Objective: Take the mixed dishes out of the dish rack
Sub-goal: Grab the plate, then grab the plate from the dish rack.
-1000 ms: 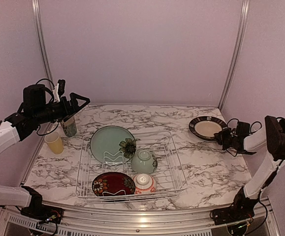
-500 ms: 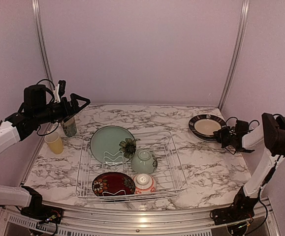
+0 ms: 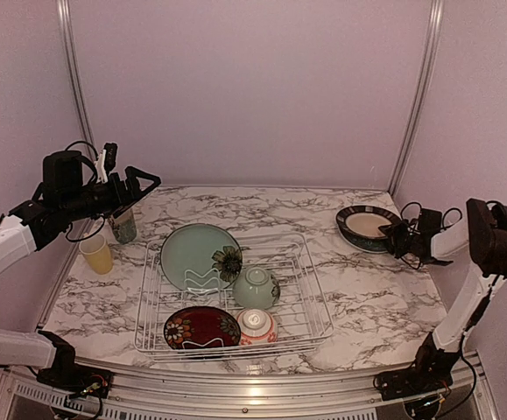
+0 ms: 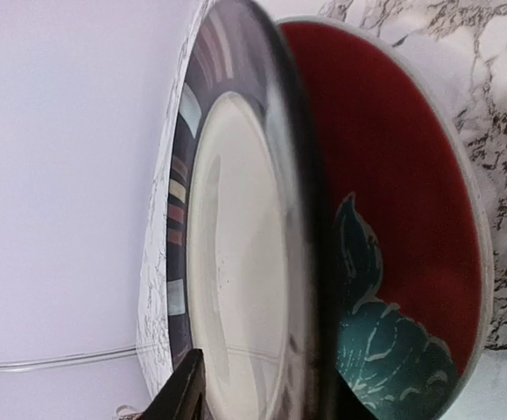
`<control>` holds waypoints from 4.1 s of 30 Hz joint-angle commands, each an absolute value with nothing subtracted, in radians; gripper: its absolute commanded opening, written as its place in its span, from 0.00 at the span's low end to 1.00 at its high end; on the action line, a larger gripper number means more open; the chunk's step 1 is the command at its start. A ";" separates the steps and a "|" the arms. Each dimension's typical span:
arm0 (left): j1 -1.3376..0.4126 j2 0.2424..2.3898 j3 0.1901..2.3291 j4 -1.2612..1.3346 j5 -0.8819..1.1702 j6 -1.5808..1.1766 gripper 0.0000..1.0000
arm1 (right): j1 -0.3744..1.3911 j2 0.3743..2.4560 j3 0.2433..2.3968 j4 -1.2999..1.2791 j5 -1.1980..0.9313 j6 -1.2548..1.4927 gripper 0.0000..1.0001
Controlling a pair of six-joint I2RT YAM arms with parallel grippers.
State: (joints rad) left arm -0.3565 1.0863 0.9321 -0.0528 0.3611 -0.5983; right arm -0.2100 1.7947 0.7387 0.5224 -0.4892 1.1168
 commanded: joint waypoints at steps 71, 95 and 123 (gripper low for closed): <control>-0.378 1.126 0.953 -0.026 0.377 -0.609 0.99 | 0.134 1.241 0.870 0.017 -0.182 0.204 0.77; -0.388 1.071 0.948 -0.086 0.336 -0.584 0.99 | 0.839 1.802 1.470 -0.238 -0.325 -0.127 0.80; -0.387 1.060 0.934 -0.095 0.313 -0.557 0.99 | 0.860 2.031 1.639 -0.328 -0.483 -0.184 0.19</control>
